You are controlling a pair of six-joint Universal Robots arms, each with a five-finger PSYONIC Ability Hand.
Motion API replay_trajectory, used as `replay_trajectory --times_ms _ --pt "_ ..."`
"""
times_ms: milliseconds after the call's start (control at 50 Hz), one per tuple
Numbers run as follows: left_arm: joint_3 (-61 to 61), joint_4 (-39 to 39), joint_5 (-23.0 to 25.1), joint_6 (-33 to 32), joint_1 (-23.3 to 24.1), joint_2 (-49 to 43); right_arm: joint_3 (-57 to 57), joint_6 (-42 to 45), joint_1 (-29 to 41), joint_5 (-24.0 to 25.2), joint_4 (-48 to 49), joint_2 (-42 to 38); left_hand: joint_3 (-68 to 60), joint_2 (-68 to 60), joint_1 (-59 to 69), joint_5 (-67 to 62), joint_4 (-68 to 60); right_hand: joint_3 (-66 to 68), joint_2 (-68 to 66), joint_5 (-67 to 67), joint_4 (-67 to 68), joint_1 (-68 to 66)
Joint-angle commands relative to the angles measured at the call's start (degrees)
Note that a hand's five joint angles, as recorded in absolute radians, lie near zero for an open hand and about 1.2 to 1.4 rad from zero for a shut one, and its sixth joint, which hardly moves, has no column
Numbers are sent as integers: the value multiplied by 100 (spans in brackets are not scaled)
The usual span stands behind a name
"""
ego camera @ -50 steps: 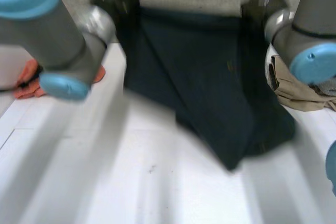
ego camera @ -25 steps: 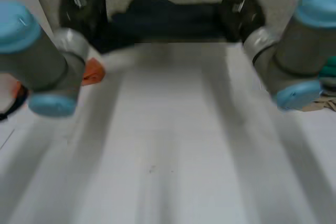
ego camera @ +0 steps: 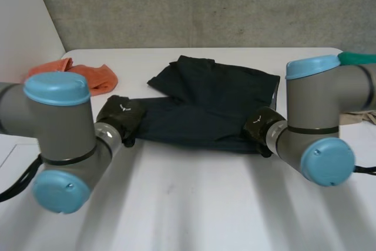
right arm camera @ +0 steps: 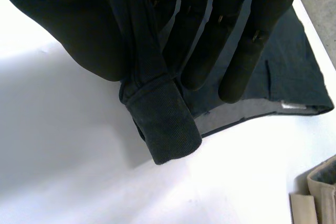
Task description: Fold the laundry.
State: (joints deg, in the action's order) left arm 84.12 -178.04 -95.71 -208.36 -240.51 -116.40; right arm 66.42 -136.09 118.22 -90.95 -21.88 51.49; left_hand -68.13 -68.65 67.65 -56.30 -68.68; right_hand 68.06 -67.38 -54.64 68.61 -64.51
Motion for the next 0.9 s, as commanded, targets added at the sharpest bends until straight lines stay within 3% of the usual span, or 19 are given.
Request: replay_trajectory --times_ms 20,120,180,240,340,440,600,680,900 --pt "429 1305 0 -512 153 592 660 127 26 43 -912 836 -1187 -1135 1235 -1370 -1132 1194 -1262 -1536 1139 -1549" --pt "876 2701 44 -794 513 1144 1336 652 -35 253 -2474 1389 -1187 -1135 1235 -1370 -1132 1194 -1262 -1536 1139 -1549" --pt "1036 3161 219 -829 645 1418 1645 987 -97 367 -2995 1566 -1187 -1135 1235 -1370 -1132 1194 -1262 -1536 1139 -1549" --pt "1106 3565 649 -908 707 1699 1987 1356 -255 595 -2928 1785 -1187 -1135 1235 -1370 -1132 1194 -1262 -1536 1139 -1549" --pt "808 3496 616 -1171 672 1586 1945 1130 -404 640 -2436 1839 -1187 -1135 1235 -1370 -1132 1194 -1262 -1536 1139 -1549" --pt "70 2672 352 -1550 514 1015 1725 576 -624 579 -1654 1813 -1187 -1135 1235 -1370 -1132 1194 -1262 -1536 1139 -1549" --pt "-1571 -296 535 -1656 470 -389 1707 -294 -897 -202 699 1628 -1187 -1135 1235 -1370 -1132 1194 -1262 -1536 1139 -1549" --pt "-2555 -1230 615 -1629 496 -1294 1716 -347 -923 -335 1815 1418 -1187 -1135 1235 -1370 -1132 1194 -1262 -1536 1139 -1549" --pt "-5080 -1162 132 -1445 505 -3432 1128 -242 -985 -326 3708 170 -1187 -1135 1235 -1370 -1132 1194 -1262 -1536 1139 -1549"
